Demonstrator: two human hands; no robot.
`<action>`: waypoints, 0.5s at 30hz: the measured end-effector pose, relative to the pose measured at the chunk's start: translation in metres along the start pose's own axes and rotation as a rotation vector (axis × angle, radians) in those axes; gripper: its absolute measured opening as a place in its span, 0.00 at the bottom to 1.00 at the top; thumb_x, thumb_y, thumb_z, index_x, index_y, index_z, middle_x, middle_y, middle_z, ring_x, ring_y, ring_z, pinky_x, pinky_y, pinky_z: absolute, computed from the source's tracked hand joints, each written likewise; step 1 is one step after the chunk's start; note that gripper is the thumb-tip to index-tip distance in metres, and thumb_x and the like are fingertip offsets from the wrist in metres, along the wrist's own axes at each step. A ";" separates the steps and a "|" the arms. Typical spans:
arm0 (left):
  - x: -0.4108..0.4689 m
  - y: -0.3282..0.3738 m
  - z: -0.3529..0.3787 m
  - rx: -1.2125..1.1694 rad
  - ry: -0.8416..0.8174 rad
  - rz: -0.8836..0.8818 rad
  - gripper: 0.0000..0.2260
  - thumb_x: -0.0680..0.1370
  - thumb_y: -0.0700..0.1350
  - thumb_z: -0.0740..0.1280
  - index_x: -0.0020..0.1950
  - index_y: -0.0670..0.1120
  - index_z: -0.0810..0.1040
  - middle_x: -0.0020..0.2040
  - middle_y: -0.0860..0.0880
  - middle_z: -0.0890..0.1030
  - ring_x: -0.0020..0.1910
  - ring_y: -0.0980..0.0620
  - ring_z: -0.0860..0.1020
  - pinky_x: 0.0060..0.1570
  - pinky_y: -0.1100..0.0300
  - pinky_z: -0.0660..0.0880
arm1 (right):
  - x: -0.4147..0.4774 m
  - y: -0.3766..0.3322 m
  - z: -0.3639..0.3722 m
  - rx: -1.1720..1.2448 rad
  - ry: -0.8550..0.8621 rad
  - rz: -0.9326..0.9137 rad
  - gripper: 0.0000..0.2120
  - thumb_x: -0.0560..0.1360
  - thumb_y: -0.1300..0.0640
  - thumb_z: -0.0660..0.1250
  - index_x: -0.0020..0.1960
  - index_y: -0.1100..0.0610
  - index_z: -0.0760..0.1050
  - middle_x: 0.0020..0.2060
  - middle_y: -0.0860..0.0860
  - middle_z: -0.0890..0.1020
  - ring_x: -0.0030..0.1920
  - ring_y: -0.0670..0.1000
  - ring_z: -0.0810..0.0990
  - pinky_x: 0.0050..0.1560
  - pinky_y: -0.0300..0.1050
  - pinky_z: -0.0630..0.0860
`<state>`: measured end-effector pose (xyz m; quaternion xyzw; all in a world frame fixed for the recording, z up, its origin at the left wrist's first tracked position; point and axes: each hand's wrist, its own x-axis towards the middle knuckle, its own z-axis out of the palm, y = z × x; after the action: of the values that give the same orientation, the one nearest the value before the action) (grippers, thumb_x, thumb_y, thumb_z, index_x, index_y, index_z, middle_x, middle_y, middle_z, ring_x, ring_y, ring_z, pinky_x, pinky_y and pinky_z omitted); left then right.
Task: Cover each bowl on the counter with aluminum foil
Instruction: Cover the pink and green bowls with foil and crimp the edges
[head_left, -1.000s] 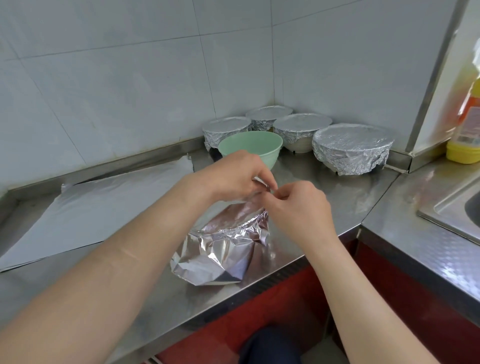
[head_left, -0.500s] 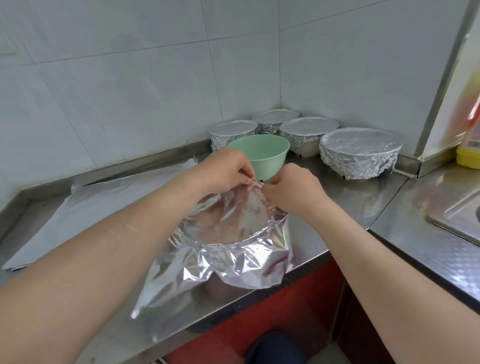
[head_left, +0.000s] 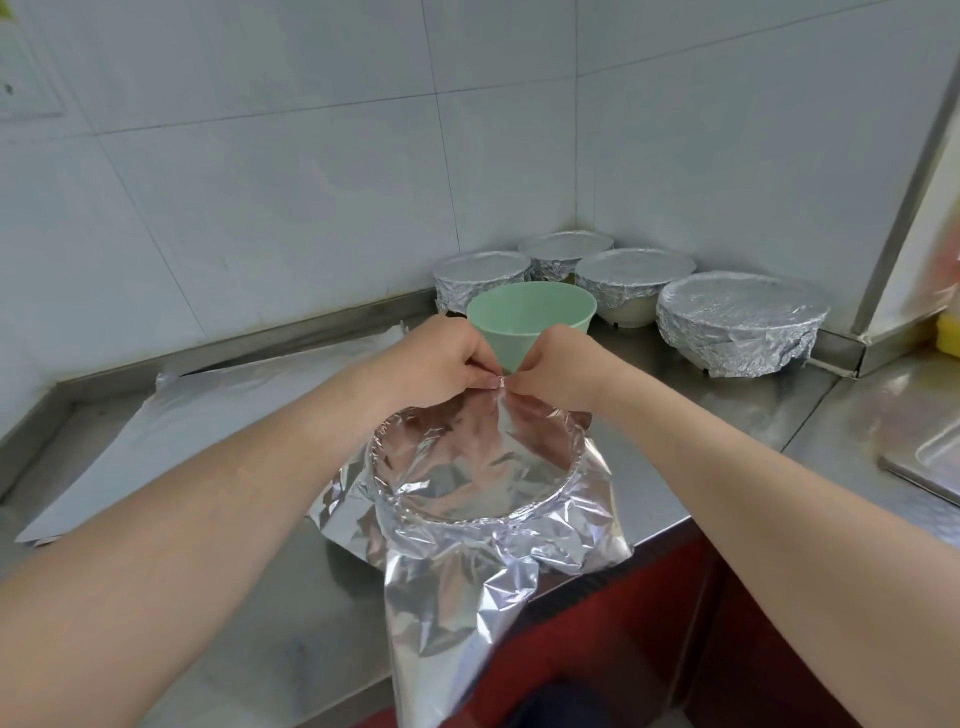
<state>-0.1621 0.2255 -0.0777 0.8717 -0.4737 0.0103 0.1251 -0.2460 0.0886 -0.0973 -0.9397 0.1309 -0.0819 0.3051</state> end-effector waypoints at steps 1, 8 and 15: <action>0.000 -0.001 0.000 0.009 0.013 -0.014 0.06 0.75 0.43 0.72 0.50 0.47 0.86 0.45 0.49 0.85 0.47 0.51 0.80 0.51 0.57 0.71 | 0.002 -0.002 0.001 -0.006 -0.007 -0.002 0.18 0.72 0.58 0.67 0.25 0.58 0.70 0.24 0.56 0.72 0.28 0.55 0.71 0.31 0.42 0.70; 0.000 -0.006 0.007 0.025 0.032 -0.034 0.06 0.76 0.44 0.71 0.51 0.47 0.85 0.47 0.48 0.85 0.49 0.50 0.80 0.51 0.56 0.73 | 0.007 0.001 0.010 -0.036 0.016 -0.048 0.13 0.73 0.59 0.68 0.30 0.56 0.77 0.24 0.51 0.75 0.32 0.53 0.74 0.31 0.39 0.68; -0.001 -0.004 0.004 -0.063 -0.019 -0.010 0.09 0.78 0.44 0.68 0.55 0.54 0.84 0.51 0.57 0.84 0.51 0.58 0.79 0.55 0.61 0.73 | -0.001 0.002 0.001 -0.002 0.041 -0.066 0.17 0.75 0.56 0.68 0.27 0.55 0.76 0.24 0.54 0.75 0.29 0.52 0.72 0.33 0.41 0.70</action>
<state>-0.1595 0.2275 -0.0824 0.8699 -0.4704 -0.0133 0.1480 -0.2466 0.0880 -0.0993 -0.9419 0.1062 -0.1110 0.2986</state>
